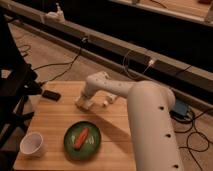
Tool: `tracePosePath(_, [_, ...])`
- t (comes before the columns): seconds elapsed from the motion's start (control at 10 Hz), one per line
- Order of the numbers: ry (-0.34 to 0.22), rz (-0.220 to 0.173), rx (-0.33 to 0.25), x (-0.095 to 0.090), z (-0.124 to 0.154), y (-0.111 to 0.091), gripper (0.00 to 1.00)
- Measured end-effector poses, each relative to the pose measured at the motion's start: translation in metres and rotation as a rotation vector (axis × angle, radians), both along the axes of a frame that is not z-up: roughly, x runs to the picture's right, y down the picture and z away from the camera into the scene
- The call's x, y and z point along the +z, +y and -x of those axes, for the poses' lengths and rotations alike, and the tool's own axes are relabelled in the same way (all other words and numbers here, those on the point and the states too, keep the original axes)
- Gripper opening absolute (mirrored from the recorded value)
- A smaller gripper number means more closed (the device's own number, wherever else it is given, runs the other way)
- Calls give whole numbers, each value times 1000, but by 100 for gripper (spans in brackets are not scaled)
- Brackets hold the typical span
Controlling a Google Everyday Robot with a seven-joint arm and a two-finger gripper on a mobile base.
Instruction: Wipe the white sponge on the table
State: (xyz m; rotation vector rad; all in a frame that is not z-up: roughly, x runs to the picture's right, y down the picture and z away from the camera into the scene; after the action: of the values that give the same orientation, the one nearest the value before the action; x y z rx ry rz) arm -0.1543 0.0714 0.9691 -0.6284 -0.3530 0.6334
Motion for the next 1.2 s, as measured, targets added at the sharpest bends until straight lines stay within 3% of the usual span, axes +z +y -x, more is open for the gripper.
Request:
tracePosePath(0.2, [-77,45,-7,-13,29,16,0])
tracePosePath(0.4, [-118,96,-21,-31,42,38,0])
tracePosePath(0.5, [-126,136,-10,-42,41,54,0])
tracePosePath(0.7, [-81,169,13,-51,19,65,0])
tracePosePath(1.0, [74,109,-6,-47,-48,38,0])
tracePosePath(1.1, [118,63,-10,-46,-63,11,0])
tracePosePath(1.2, [132,44,-21,-41,-61,-3,0])
